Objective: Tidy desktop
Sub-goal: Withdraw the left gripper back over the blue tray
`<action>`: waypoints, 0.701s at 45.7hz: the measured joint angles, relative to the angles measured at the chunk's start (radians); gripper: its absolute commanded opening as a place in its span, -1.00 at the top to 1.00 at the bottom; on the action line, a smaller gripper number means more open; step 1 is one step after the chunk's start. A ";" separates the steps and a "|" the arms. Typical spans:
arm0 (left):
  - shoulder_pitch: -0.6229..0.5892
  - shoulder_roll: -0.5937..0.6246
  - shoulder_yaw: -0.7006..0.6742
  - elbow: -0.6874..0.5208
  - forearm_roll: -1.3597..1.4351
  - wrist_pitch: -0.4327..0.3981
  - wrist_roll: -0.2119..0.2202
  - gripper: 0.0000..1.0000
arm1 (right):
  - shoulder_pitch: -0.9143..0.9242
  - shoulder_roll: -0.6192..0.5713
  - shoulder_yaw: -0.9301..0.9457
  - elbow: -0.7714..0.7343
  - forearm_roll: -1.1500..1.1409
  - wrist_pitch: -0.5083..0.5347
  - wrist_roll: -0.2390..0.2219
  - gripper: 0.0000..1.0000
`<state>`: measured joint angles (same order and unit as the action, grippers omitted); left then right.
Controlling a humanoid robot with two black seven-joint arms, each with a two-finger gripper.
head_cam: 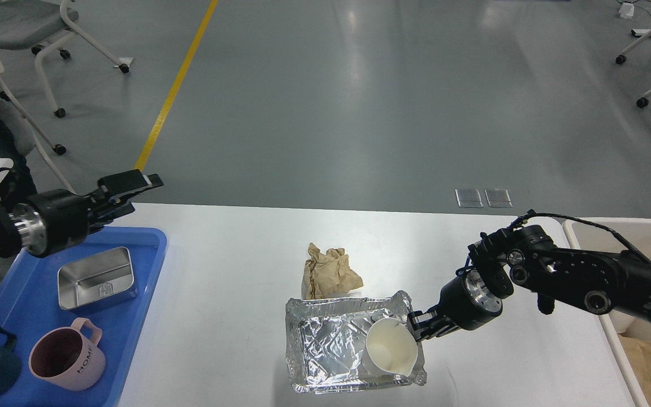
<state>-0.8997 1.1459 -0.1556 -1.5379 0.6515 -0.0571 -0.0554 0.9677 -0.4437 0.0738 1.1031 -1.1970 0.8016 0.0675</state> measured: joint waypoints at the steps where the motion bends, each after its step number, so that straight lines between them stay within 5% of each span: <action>1: 0.017 0.015 -0.015 -0.001 -0.007 0.001 -0.005 -0.74 | 0.000 0.001 0.000 0.000 -0.001 0.000 0.000 1.00; 17: 0.212 0.202 -0.094 -0.043 -0.167 0.068 -0.085 -0.74 | 0.005 -0.024 0.004 0.004 -0.001 0.001 0.000 1.00; 32: 0.242 0.293 -0.082 -0.049 -0.239 0.099 -0.098 -0.74 | 0.006 -0.047 0.006 0.012 -0.001 -0.002 -0.001 1.00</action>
<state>-0.6579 1.4389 -0.2375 -1.5873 0.4122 0.0414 -0.1539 0.9741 -0.4903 0.0799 1.1153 -1.1981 0.7995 0.0660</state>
